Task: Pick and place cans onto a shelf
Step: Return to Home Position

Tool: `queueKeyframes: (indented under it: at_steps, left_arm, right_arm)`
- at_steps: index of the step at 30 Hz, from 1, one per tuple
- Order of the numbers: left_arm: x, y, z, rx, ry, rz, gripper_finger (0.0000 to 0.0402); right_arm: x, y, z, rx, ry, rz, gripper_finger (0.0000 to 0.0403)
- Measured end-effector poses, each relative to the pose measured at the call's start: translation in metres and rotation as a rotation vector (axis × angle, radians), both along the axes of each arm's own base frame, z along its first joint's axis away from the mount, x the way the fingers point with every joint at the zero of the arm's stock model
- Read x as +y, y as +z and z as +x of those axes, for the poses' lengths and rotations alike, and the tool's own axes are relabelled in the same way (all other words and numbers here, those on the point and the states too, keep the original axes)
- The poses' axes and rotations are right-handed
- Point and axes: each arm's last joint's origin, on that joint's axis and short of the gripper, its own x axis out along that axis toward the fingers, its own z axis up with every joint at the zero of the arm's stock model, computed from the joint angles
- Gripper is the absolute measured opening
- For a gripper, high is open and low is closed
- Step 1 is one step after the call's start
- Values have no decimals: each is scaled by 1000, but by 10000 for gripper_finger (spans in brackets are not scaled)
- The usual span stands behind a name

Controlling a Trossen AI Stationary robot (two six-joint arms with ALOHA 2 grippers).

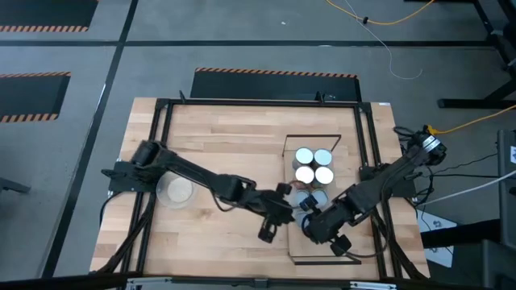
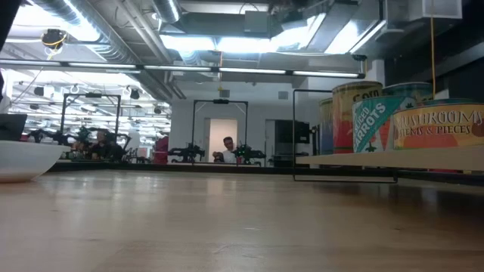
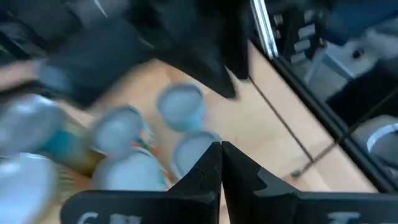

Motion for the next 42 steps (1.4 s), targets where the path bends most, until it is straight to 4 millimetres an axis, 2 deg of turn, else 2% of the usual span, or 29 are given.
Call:
queueKeyframes:
  at_steps: [4, 8, 12, 16, 19, 23, 27, 31, 34, 37, 42]
  left_arm:
    - [9, 43, -24, -48, 38, 10, 1]
    - [21, 93, -60, -110, 76, 12, 1]
    - [31, 139, -107, -181, 126, 22, 1]
    - [42, 179, -162, -259, 186, 29, 5]
    - [51, 201, -205, -296, 199, 17, 4]
    - [68, 217, -261, -293, 193, -38, 1]
    - [84, 220, -308, -257, 180, -86, 7]
    - [94, 204, -332, -261, 162, -87, 13]
    - [99, 178, -341, -285, 164, -100, 15]
    - [102, 142, -343, -313, 220, -89, 15]
    - [106, 84, -347, -355, 297, -79, 7]
  right_arm:
    - [2, 33, 4, -74, 16, 18, 101]
    - [0, 71, 4, -156, -15, 11, 101]
    - [-6, 113, -2, -222, -40, 10, 101]
    - [-16, 155, -15, -286, -61, 24, 101]
    - [-26, 185, -28, -333, -67, 58, 101]
    - [-40, 220, -48, -399, -73, 109, 101]
    - [-57, 243, -72, -471, -48, 132, 101]
    - [-74, 254, -95, -529, -32, 152, 101]
    - [-81, 253, -105, -555, -24, 159, 101]
    - [-82, 245, -106, -587, -5, 158, 101]
    - [-79, 214, -102, -619, 27, 143, 101]
